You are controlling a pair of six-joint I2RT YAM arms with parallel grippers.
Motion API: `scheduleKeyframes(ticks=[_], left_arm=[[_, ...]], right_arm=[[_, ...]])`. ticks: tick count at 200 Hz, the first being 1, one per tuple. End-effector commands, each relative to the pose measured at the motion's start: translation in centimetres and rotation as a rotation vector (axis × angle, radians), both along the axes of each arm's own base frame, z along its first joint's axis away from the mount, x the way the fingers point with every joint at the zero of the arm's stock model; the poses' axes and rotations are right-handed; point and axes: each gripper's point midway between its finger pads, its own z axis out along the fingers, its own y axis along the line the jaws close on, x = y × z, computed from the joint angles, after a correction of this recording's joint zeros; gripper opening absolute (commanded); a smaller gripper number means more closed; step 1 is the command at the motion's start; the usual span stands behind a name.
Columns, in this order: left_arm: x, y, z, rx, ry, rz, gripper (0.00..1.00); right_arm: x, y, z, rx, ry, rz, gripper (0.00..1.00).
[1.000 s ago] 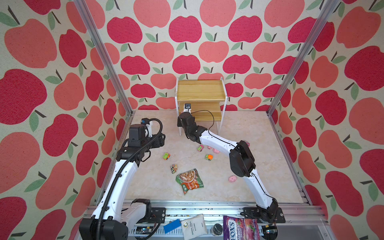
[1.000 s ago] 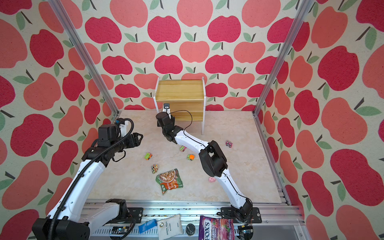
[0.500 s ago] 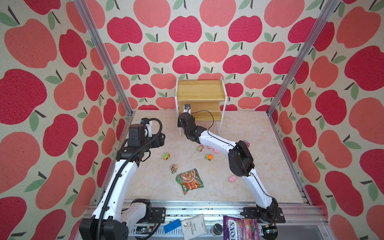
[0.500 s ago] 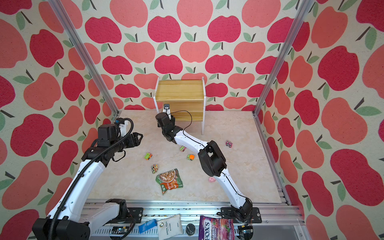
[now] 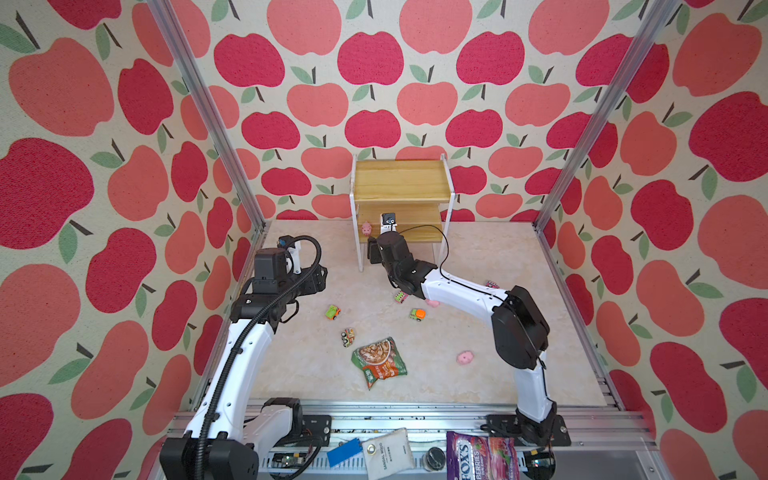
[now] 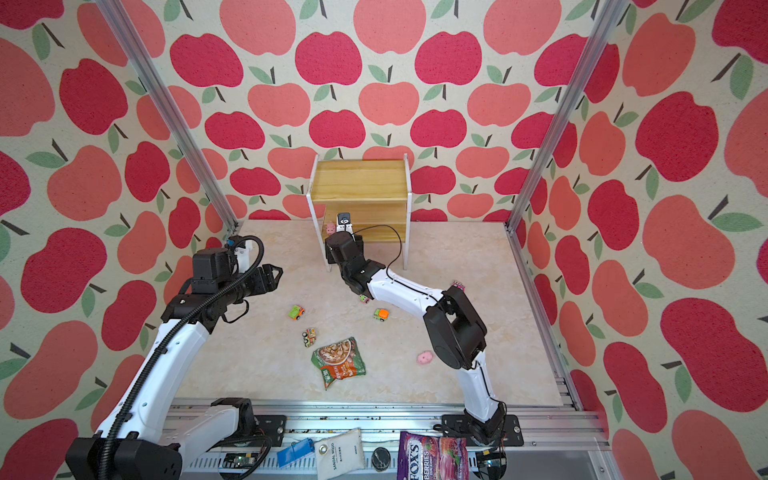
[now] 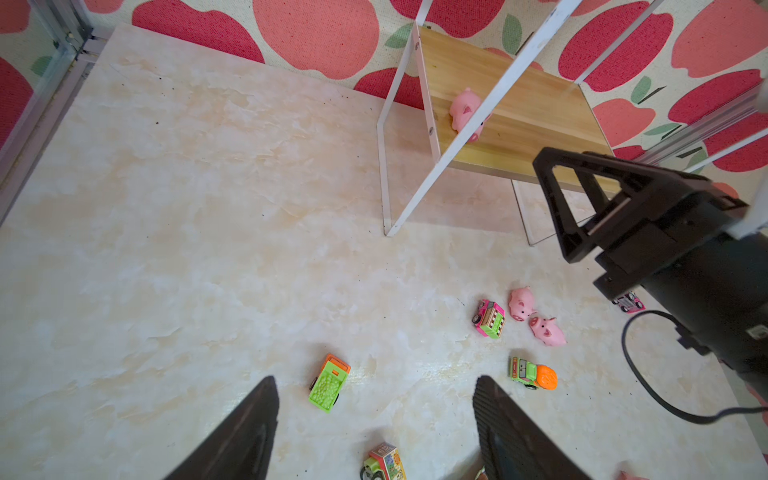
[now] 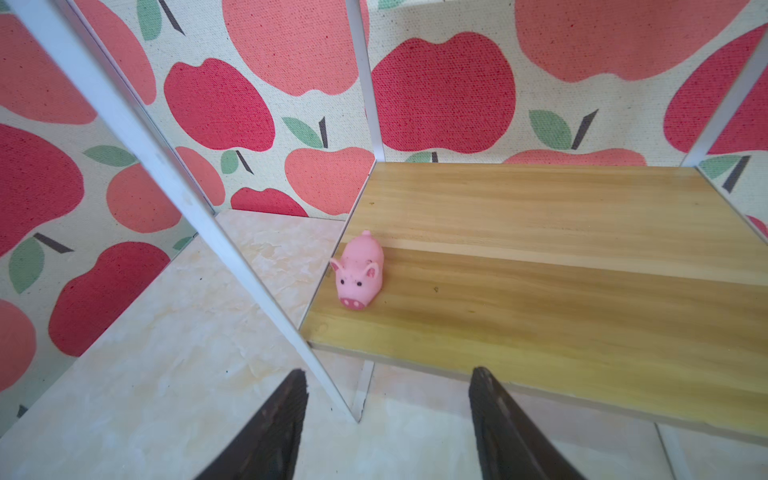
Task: Place and organize the plastic toys onto the shelf
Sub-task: 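Withdraw the right gripper toward the toys while the left arm moves forward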
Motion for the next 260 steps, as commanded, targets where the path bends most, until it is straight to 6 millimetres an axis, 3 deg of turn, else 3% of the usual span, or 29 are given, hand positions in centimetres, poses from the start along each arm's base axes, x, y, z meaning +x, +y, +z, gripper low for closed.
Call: scheduleKeyframes(ticks=[1,31,64,89,119,170,199,260], left_arm=[[0.4,0.2,0.0,-0.008,-0.009,0.01,0.76],[0.5,0.3,-0.5,-0.001,0.006,0.015,0.76],[0.5,-0.2,-0.8,0.002,0.014,0.002,0.76],[0.1,-1.7,-1.0,0.023,0.018,-0.046,0.76],[-0.6,-4.9,-3.2,0.104,0.07,-0.147,0.77],[-1.4,-8.9,-5.2,0.105,0.138,-0.281,0.76],[-1.7,-9.8,-5.8,0.124,0.152,-0.315,0.76],[-1.6,-10.3,-6.8,0.139,0.178,-0.332,0.76]], right_arm=[[-3.1,-0.9,0.6,-0.005,-0.003,0.099,0.67],[-7.9,-4.8,-3.5,-0.11,0.118,0.188,0.68],[-12.8,-11.6,-8.6,-0.266,0.281,0.165,0.7],[-15.4,-16.1,-10.0,-0.283,0.375,0.127,0.72],[-17.4,-20.0,-11.3,-0.287,0.464,0.073,0.72],[-17.1,-22.9,-14.1,-0.175,0.604,0.018,0.68],[-15.9,-21.8,-14.0,-0.103,0.602,-0.005,0.65],[-10.0,-19.4,-12.7,-0.005,0.507,-0.195,0.58]])
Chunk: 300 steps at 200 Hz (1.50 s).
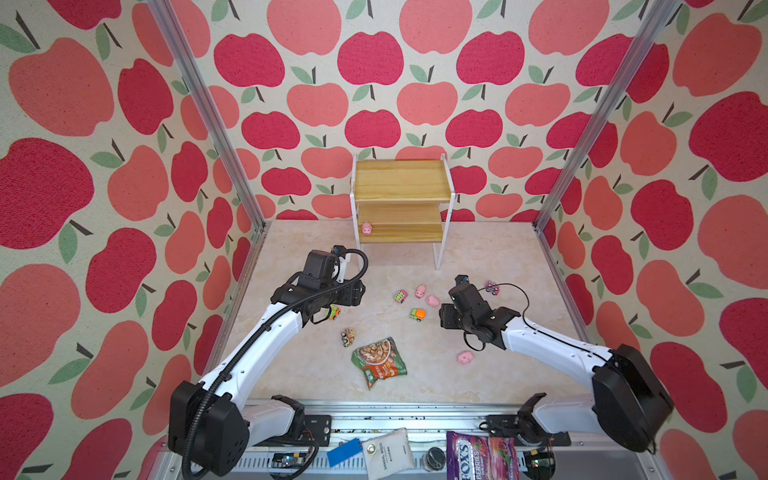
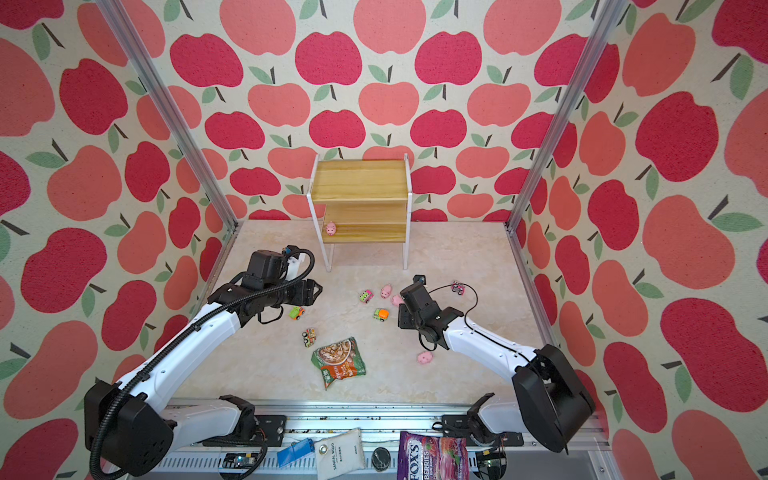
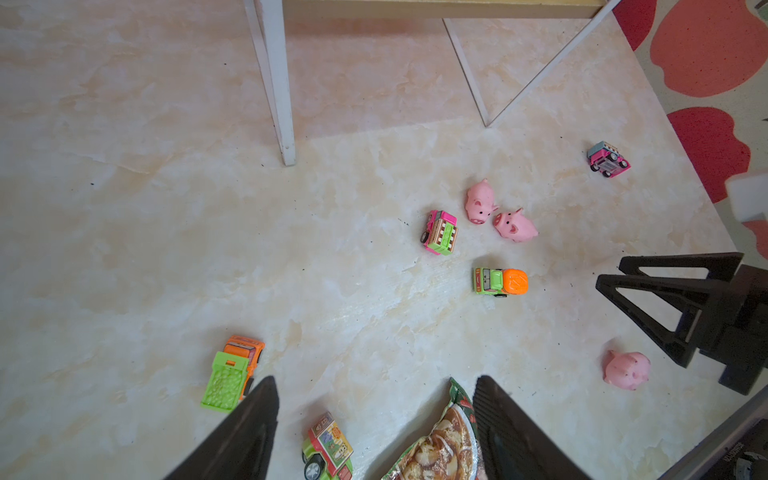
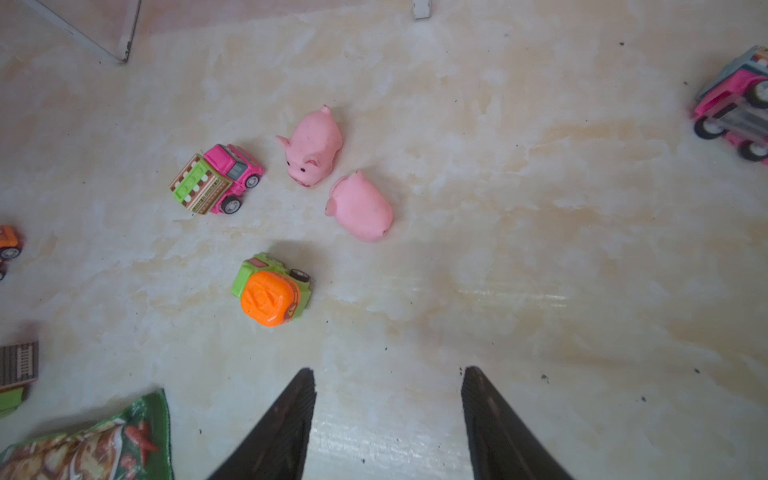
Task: Place and organize the plastic toys onto the shelf
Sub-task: 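Withdraw the right gripper toward the toys while the left arm moves forward, then lower the left gripper onto a pink pig and close while the right gripper hovers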
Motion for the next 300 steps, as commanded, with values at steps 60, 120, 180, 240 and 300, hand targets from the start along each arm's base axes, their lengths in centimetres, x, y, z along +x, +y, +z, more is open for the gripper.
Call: scheduleKeyframes(ticks=[60,120,180,240,300], left_arm=[[-1.1,-1.5,-2.4,0.104,0.042,-0.042,0.76],[-1.9,-9.6,-2.5,0.195,0.049,-0.121,0.75],[2.3,-18.6,-8.1,0.162,-0.022,-0.097,0.71],[5.8,-21.7,-9.7,0.158,-0.145,-0.125,0.65],[7.6,-22.2,-10.4,0.102,-0.191,-0.146,0.62]], right_arm=[[6.1,3.0,3.9,0.012,-0.115,-0.11,0.57],[4.1,-2.8,4.0,0.06,-0.146,-0.042,0.58],[3.3,-6.0,5.9,0.112,-0.205,0.001,0.59],[2.7,-6.0,6.4,0.156,-0.288,0.051,0.59],[2.8,-6.5,7.6,0.159,-0.349,0.055,0.6]])
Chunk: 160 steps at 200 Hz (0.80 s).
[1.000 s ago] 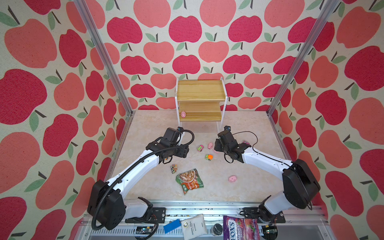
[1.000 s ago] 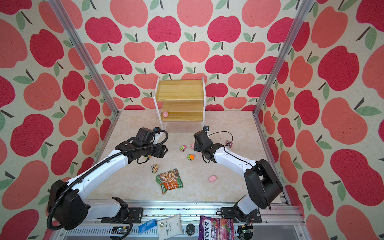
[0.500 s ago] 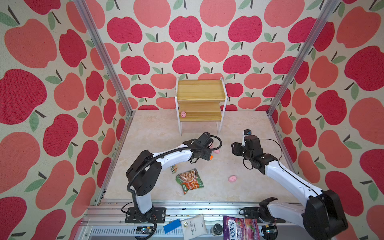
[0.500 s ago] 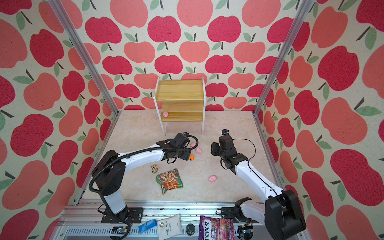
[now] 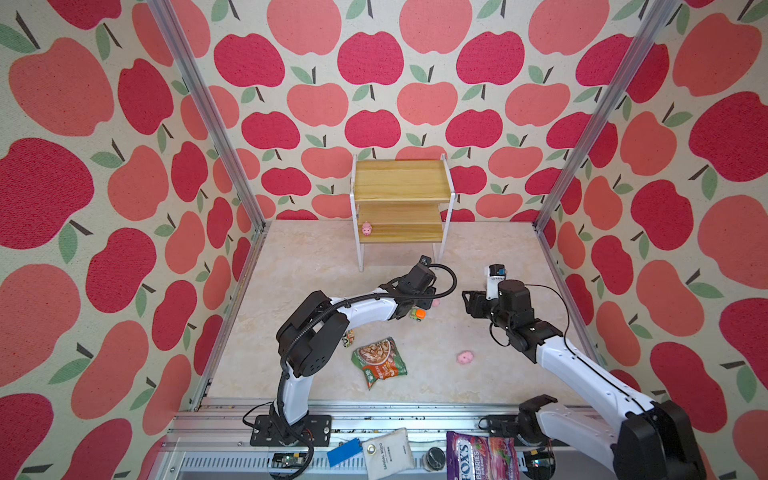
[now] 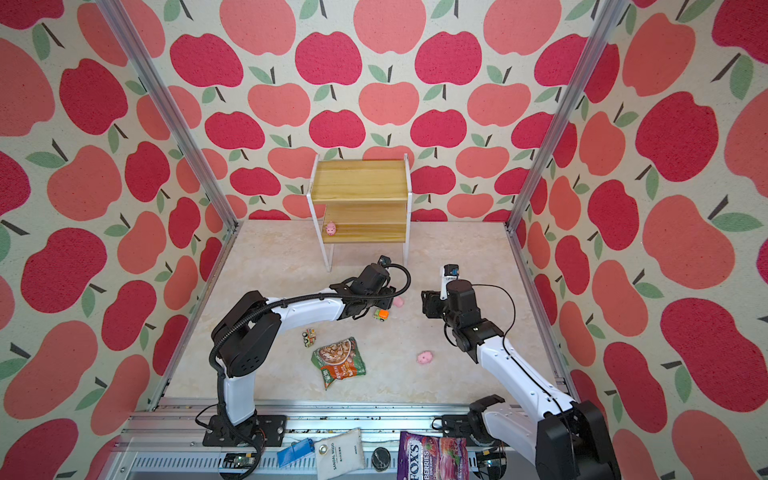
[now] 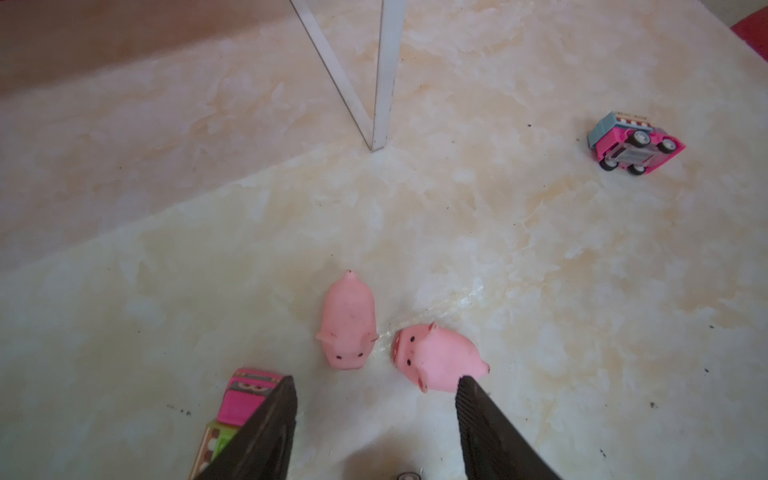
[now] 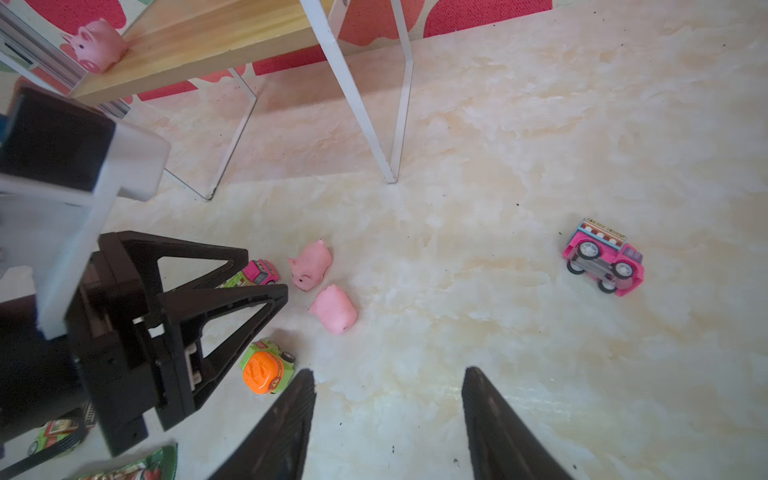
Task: Place and organize the plastic toys onto the shelf
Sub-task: 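Lower the left gripper onto a pink pig and close while the right gripper hovers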
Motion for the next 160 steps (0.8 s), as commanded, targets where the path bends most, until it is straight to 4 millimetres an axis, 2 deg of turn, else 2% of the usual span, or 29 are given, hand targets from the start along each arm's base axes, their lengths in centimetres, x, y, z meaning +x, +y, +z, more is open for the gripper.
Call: scheduleKeyframes(ticks=[1,89,160], left_arm=[[1.4,-0.4,-0.4,-0.021,-0.029,-0.011,0.62],[2.4,-0.3,-2.8,-0.023,0.043,-0.023,0.6],[2.9,-0.8,-5.1,0.005,0.104,-0.026,0.52]], right_arm=[[0.3,0.0,1.2,0.006,-0.058,0.018,0.6],[0.6,0.2,1.0,0.022,-0.062,0.027,0.6],[0.7,0.0,0.6,0.023,-0.055,0.023,0.6]])
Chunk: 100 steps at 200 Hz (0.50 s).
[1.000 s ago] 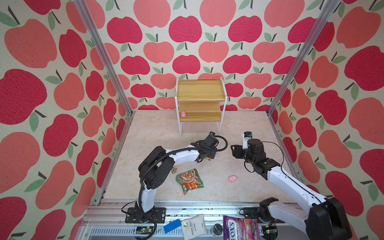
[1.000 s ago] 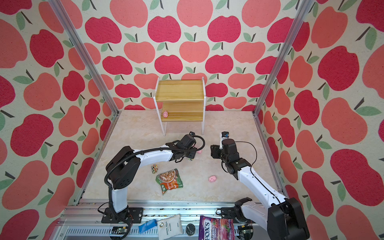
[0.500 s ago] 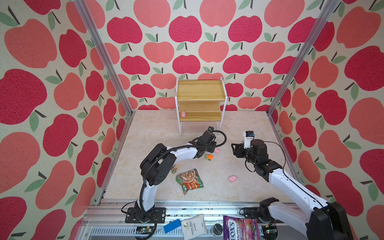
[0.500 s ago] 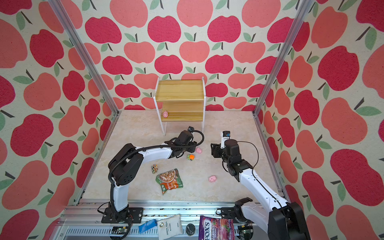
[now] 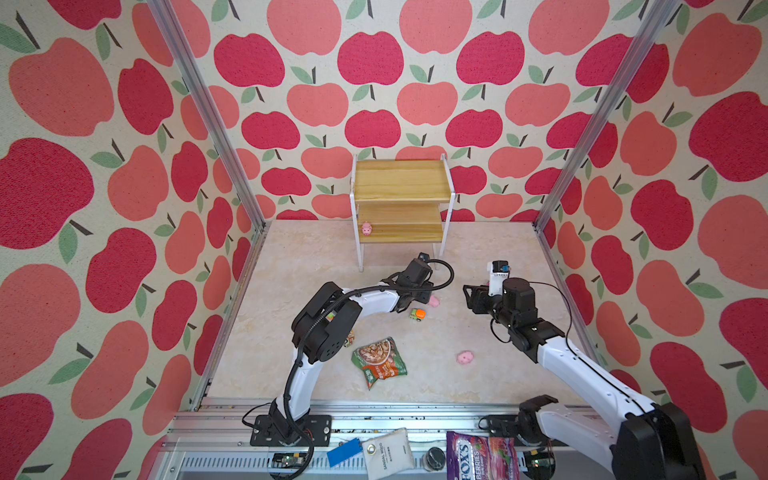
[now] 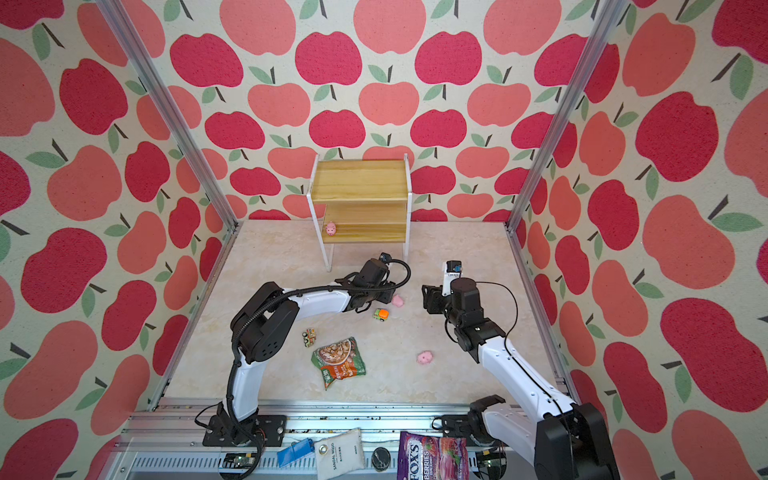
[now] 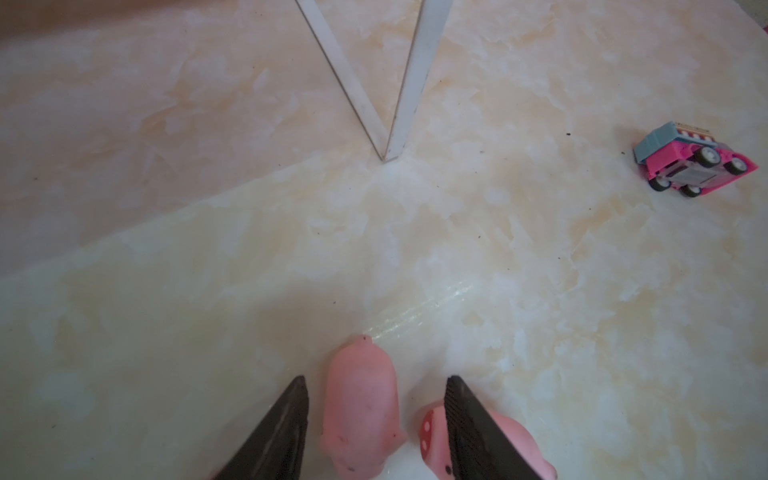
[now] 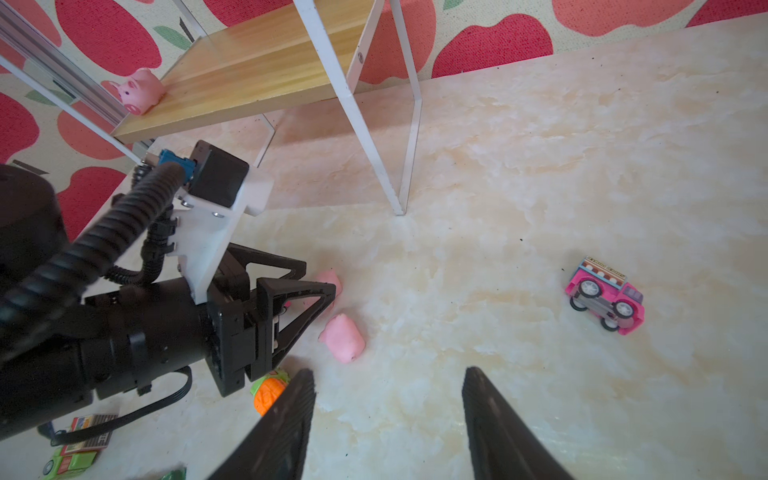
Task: Place and organize the plastic toys onto the shelf
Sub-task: 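Lower the left gripper onto a pink pig and close while the right gripper hovers, then lift the pink pig with the left gripper and swing it toward the shelf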
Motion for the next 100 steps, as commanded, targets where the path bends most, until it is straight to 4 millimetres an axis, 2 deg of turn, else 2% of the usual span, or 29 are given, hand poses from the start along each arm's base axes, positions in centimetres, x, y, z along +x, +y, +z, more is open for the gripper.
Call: scheduleKeyframes(ticks=[1,44,68,85,100], left_arm=[[0.1,0.2,-1.3,0.031,0.04,-0.007,0.52],[0.1,0.5,-2.2,0.045,0.063,0.006,0.45],[0.4,0.4,-2.2,0.047,0.063,0.005,0.34],[0.6,0.2,-1.3,0.039,0.047,0.001,0.28],[0.9,0.2,0.3,0.024,0.021,-0.002,0.27]], right_arm=[[-0.1,0.0,-0.6,-0.009,0.003,0.016,0.6],[0.0,0.1,-0.7,-0.008,0.004,0.017,0.6],[0.1,0.0,-0.6,-0.01,0.003,0.015,0.6],[0.1,0.0,-0.5,-0.01,-0.002,0.014,0.6],[0.1,0.0,-0.3,-0.009,-0.006,0.014,0.6]])
